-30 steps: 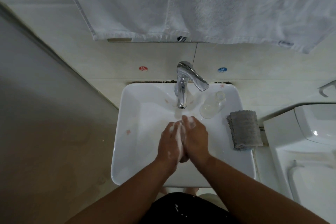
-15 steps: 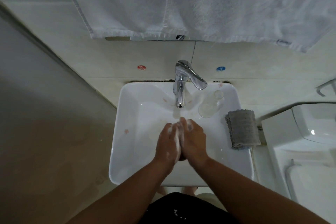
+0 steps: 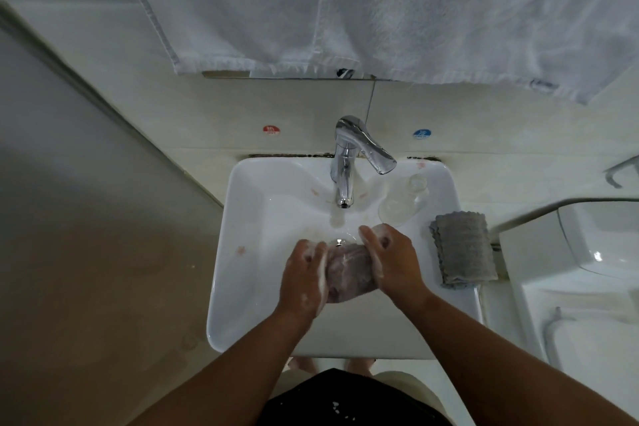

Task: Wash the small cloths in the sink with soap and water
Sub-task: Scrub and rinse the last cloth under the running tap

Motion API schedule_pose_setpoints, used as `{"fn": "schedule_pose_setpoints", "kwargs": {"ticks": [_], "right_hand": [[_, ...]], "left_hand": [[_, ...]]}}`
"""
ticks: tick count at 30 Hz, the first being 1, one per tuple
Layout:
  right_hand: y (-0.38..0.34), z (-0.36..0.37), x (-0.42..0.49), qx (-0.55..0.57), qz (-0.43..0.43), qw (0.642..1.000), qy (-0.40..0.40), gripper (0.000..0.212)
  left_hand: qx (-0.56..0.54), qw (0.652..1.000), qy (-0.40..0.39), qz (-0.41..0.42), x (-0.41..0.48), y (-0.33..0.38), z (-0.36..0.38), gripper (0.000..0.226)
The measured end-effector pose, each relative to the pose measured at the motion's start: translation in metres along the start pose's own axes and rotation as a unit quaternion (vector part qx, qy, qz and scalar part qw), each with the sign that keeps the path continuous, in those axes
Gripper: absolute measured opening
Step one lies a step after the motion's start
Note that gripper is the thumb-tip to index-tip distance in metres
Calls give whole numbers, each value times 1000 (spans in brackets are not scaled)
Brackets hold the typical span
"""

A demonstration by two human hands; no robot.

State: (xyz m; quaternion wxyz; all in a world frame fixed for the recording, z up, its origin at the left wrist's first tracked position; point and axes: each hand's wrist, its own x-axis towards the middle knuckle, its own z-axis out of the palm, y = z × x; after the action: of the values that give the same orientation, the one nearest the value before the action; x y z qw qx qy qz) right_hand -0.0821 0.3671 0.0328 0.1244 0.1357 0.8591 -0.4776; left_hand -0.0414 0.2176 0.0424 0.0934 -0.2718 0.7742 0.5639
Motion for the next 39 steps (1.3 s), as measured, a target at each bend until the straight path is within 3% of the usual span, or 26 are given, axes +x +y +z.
{"fn": "schedule_pose_setpoints", "kwargs": {"ticks": [3,8,15,20,24,28,32,39], "right_hand": [[-13,-12,-4,52,-49,997,-26,29],[-46,-26,7,201,-51,977,-55,38],[-75,-37,12,229,-49,968,-87,20],[-89,-36,9,268,-23,961,-66,29],[-98,-39,10,231,-47,970,-58,21],[-106,-40,16,219,-89,969,-67,27],[-103,-39,14,200,-126,969,-69,13],[-30,-11,4,165,-77,981,-64,22]], "left_hand": [[22,998,54,31,11,3,-7,26],[-6,993,84,88,20,27,-5,20],[-6,991,69,114,21,33,-8,23],[-22,992,62,103,18,41,-5,23],[-45,991,63,108,18,41,-6,24],[-90,992,52,76,23,38,-5,34],[-59,992,66,86,21,38,-6,29],[-5,995,64,79,25,3,-11,27]]}}
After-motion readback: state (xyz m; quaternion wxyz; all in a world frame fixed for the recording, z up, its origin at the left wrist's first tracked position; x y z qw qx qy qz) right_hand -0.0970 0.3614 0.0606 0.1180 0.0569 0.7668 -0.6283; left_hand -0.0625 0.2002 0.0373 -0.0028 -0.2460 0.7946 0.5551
